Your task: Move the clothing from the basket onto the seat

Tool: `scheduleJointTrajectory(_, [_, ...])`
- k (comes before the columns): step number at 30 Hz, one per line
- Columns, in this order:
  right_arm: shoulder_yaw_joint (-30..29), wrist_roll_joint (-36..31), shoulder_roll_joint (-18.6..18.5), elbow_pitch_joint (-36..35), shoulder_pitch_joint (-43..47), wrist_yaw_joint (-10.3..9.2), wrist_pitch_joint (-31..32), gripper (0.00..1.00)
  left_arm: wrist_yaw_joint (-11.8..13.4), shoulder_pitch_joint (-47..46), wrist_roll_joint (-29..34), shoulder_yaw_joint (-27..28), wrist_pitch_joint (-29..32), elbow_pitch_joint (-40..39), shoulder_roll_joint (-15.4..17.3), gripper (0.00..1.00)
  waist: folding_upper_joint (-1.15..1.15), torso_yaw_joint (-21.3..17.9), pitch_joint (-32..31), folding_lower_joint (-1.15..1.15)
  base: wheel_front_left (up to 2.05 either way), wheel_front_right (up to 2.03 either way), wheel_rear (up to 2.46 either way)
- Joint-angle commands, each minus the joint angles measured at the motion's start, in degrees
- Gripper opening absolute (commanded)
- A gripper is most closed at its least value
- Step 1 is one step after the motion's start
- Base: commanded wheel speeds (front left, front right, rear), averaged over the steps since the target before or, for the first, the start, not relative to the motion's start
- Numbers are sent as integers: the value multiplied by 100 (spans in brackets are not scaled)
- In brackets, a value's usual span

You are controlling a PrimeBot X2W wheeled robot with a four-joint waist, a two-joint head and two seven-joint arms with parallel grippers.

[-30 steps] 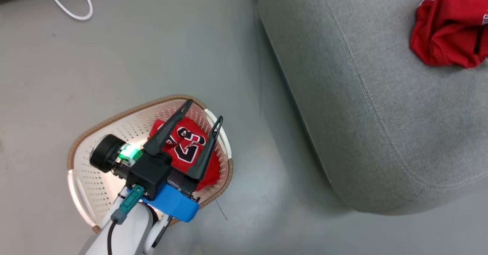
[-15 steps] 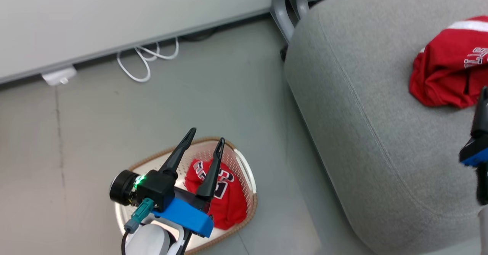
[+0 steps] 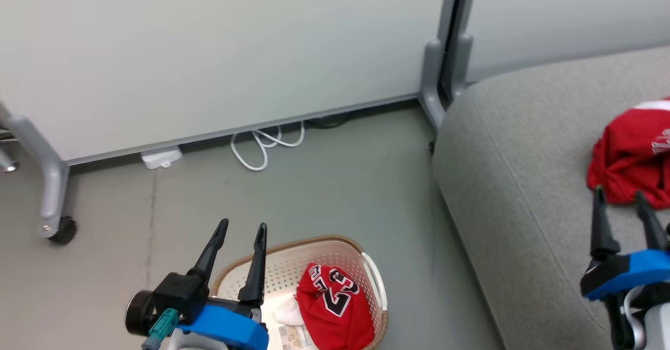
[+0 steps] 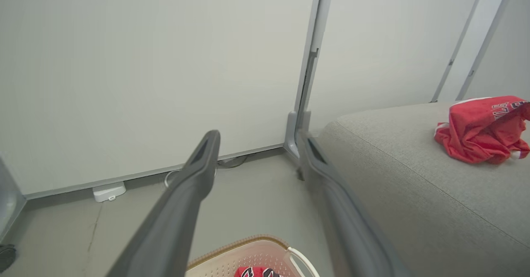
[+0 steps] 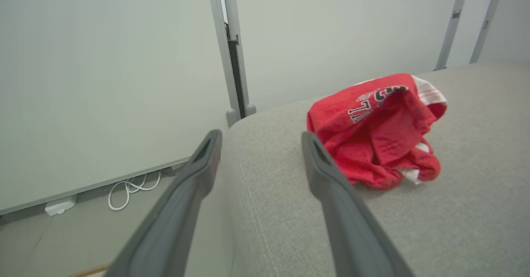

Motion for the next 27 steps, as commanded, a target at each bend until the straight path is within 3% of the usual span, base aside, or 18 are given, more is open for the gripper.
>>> scheduleJointTrajectory(1, [113,-54,121,-359,321,1,113,100,-19,121,49,174,-26,-8,-25,100,0,251,-200,2,0,0,0])
scheduleJointTrajectory(13, [735,-111,472,-1465,1226,1,519,100,-24,127,173,649,-21,142,-86,100,0,683,-313,2,0,0,0])
scheduleJointTrajectory(27, [1123,113,538,-1630,1516,1,507,100,-26,184,140,961,-22,520,-80,100,0,865,-514,2,0,0,0])
